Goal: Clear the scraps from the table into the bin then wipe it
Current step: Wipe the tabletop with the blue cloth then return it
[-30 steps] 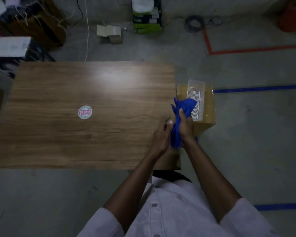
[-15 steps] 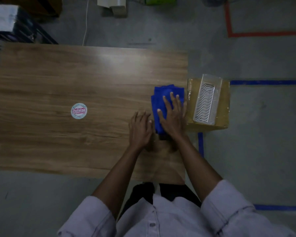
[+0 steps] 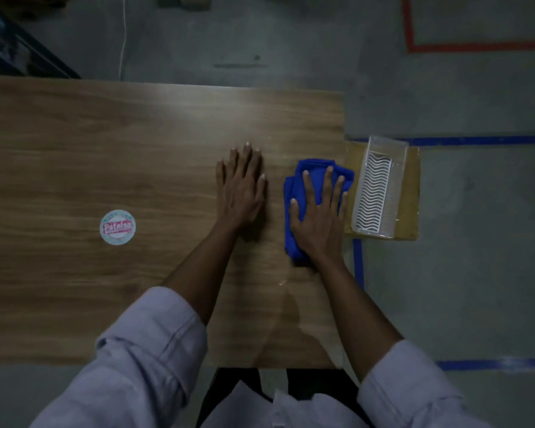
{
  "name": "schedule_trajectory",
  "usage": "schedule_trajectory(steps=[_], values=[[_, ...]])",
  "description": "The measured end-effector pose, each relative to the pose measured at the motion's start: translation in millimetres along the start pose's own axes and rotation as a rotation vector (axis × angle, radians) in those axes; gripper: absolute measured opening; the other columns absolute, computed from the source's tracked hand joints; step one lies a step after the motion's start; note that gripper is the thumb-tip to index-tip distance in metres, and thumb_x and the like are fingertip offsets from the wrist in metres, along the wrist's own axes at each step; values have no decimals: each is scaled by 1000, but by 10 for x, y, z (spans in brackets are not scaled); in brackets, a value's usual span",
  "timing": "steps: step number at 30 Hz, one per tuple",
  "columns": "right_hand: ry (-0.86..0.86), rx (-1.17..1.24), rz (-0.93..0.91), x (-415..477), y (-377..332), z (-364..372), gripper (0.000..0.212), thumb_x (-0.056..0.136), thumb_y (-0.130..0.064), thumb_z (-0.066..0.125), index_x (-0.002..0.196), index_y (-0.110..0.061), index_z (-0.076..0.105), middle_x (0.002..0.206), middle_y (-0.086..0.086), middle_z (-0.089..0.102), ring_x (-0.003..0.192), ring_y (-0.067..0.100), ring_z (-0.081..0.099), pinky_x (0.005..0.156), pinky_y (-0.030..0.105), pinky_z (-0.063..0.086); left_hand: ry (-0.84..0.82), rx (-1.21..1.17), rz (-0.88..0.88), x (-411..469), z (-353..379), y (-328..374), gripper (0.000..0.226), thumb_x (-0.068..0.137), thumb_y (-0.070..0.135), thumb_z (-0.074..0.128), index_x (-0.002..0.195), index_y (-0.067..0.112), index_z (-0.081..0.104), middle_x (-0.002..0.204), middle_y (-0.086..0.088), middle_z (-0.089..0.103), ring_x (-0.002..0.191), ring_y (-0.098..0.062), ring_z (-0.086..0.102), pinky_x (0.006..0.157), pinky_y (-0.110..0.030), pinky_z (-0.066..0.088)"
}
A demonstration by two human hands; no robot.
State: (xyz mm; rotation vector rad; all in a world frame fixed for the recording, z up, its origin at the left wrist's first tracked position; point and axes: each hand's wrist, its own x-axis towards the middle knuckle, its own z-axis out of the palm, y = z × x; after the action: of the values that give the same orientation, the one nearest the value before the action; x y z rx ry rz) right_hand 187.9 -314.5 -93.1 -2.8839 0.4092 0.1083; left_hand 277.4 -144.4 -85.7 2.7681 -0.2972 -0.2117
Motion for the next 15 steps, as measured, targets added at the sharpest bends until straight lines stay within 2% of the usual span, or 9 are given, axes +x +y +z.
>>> schedule_trajectory(steps=[4,8,15], values=[[-43,39,71,453,-75,-6,76,95,-46,36,164,-30,11,171,16,-9,157,40,-11,125,61,7,80,58,46,133,75,-254,58,106,42,33,161,22,27,169,1,20,157,-19,12,126,-47,8],[-21,28,113,803,-223,-19,77,94,-57,26,165,-32,11,172,16,-6,157,40,-9,125,62,4,139,65,66,119,159,-266,58,106,39,33,161,20,28,169,1,21,157,-18,13,126,-49,11],[2,1,-93,1037,-635,58,83,94,-78,35,163,-35,20,172,12,2,158,37,-3,127,55,3,186,12,72,164,158,-328,61,101,31,38,160,15,29,168,-2,24,156,-18,17,126,-47,12]])
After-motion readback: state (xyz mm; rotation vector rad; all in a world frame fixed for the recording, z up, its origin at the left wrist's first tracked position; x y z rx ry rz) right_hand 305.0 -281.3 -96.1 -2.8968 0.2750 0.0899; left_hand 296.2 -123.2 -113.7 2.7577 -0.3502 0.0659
